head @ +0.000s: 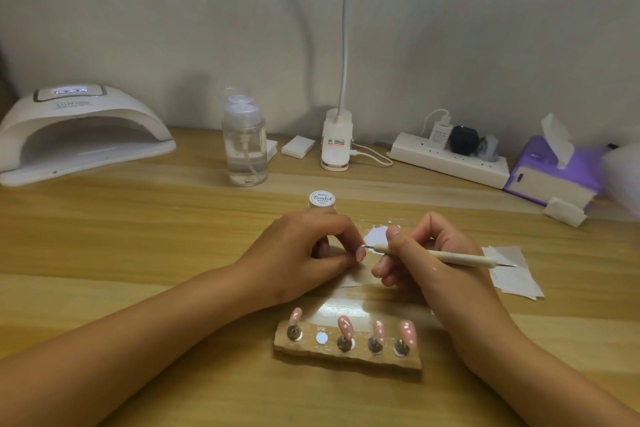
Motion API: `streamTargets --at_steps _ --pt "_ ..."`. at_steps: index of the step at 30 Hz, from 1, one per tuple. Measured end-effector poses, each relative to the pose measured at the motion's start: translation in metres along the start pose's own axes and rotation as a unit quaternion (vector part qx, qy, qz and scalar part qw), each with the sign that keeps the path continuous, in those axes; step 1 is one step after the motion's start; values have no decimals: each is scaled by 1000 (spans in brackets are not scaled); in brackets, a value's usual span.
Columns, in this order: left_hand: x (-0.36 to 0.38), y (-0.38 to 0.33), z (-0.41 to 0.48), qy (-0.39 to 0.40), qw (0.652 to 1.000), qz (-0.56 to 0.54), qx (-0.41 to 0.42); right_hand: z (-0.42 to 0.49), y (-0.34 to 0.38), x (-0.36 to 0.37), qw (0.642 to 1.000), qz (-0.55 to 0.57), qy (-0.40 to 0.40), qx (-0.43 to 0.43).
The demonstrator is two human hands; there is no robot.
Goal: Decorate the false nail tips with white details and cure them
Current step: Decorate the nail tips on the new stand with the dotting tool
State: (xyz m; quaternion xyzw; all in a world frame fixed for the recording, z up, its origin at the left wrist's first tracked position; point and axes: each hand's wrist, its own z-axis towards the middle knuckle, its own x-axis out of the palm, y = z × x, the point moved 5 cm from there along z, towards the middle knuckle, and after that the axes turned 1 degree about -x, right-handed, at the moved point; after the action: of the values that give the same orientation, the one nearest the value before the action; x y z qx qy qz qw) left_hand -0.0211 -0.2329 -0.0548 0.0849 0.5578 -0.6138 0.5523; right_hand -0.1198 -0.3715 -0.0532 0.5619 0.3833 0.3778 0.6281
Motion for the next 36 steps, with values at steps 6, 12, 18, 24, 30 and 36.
streamTargets --at_steps 6,12,18,24,30,36 --pt "0 1 0 -1 1000 -2 -2 -1 1 0 1000 -6 6 -3" --pt "0 0 1 1 1000 -5 0 1 0 0 1000 -10 7 -9" --pt "0 0 1 -3 1000 0 -1 1 -1 0 1000 -15 6 -20" --pt "0 0 1 -5 1000 1 -1 1 -1 -1 1000 8 0 -18" --pt "1 1 1 -1 1000 1 -1 1 -1 0 1000 7 0 -23" --pt "1 3 1 -2 1000 -8 -1 1 -1 -7 996 45 -55 -47"
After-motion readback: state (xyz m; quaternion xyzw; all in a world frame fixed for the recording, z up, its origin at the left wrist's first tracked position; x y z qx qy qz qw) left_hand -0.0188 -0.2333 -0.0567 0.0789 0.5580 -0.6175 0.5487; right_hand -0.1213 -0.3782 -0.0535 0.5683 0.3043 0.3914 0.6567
